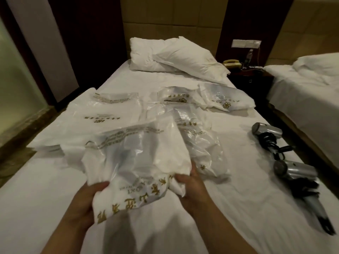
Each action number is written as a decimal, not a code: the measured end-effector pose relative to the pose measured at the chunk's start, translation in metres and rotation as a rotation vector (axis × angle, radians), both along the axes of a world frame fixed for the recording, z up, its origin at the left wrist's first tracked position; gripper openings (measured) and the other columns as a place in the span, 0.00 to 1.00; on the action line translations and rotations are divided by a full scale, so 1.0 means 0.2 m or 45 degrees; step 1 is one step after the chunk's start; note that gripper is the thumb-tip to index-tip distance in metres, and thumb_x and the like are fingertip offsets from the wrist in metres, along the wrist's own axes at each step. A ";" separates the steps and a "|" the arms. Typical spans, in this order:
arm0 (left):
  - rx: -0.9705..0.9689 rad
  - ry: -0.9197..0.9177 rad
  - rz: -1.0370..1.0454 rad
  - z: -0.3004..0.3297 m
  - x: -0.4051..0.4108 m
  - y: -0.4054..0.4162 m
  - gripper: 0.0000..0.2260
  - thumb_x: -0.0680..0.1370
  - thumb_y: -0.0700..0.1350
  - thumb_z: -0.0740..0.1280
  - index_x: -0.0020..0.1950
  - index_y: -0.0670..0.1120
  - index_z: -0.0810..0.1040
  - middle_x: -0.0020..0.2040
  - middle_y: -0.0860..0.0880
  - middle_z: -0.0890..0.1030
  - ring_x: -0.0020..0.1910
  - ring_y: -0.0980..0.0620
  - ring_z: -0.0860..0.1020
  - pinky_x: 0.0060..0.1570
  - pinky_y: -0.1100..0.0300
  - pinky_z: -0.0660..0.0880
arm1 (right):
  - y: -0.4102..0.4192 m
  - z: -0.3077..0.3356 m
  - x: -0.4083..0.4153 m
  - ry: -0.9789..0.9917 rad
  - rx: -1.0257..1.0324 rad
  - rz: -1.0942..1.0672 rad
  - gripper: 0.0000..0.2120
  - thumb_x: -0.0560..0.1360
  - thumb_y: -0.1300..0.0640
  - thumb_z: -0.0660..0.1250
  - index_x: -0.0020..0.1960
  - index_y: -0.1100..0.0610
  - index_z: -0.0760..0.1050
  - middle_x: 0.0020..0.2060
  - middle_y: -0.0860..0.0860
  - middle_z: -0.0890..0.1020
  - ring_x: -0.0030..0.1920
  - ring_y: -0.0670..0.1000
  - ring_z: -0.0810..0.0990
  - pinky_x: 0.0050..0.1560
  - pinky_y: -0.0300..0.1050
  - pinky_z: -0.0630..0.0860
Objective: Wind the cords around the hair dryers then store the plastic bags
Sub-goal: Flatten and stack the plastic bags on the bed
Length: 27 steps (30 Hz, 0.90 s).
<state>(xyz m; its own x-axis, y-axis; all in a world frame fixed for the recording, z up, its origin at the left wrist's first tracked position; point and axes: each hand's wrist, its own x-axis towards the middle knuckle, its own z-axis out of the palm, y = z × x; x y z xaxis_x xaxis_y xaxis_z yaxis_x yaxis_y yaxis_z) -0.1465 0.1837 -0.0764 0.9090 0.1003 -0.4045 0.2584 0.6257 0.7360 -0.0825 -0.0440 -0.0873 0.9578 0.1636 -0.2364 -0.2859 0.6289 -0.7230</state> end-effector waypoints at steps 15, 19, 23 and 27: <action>-0.191 0.117 -0.454 -0.15 1.55 -1.38 0.09 0.79 0.34 0.54 0.53 0.38 0.74 0.37 0.38 0.83 0.31 0.42 0.82 0.22 0.54 0.77 | -1.34 0.01 1.16 0.043 -0.492 -0.511 0.35 0.72 0.78 0.57 0.67 0.43 0.64 0.60 0.52 0.73 0.52 0.53 0.78 0.41 0.50 0.81; -0.096 0.071 -0.420 -0.24 1.98 -1.50 0.18 0.78 0.33 0.56 0.68 0.39 0.68 0.47 0.36 0.81 0.33 0.40 0.83 0.24 0.52 0.77 | -1.48 -0.05 1.58 -0.013 -0.690 -0.496 0.36 0.74 0.76 0.60 0.71 0.43 0.62 0.58 0.51 0.72 0.48 0.50 0.77 0.42 0.49 0.79; -0.002 0.008 -0.423 -0.35 2.28 -1.58 0.22 0.77 0.32 0.56 0.71 0.42 0.65 0.51 0.36 0.78 0.37 0.38 0.81 0.25 0.51 0.78 | -1.53 -0.19 1.85 -0.056 -1.013 -0.472 0.34 0.77 0.70 0.59 0.71 0.37 0.59 0.68 0.51 0.68 0.57 0.54 0.74 0.53 0.53 0.78; 0.133 0.030 -0.390 -0.52 2.44 -1.61 0.27 0.75 0.28 0.57 0.71 0.49 0.67 0.57 0.37 0.78 0.46 0.38 0.79 0.28 0.47 0.78 | -1.53 -0.39 1.91 -0.167 -1.799 -0.386 0.31 0.77 0.68 0.56 0.76 0.50 0.52 0.67 0.61 0.69 0.62 0.61 0.72 0.58 0.51 0.70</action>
<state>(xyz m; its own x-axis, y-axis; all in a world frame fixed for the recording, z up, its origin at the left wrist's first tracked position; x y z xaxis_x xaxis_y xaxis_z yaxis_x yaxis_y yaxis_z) 0.3407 -0.1393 -0.1802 0.8940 -0.1347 -0.4274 0.4407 0.4373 0.7839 0.2998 -0.3508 -0.1646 0.9397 -0.3359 0.0649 -0.1580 -0.5944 -0.7885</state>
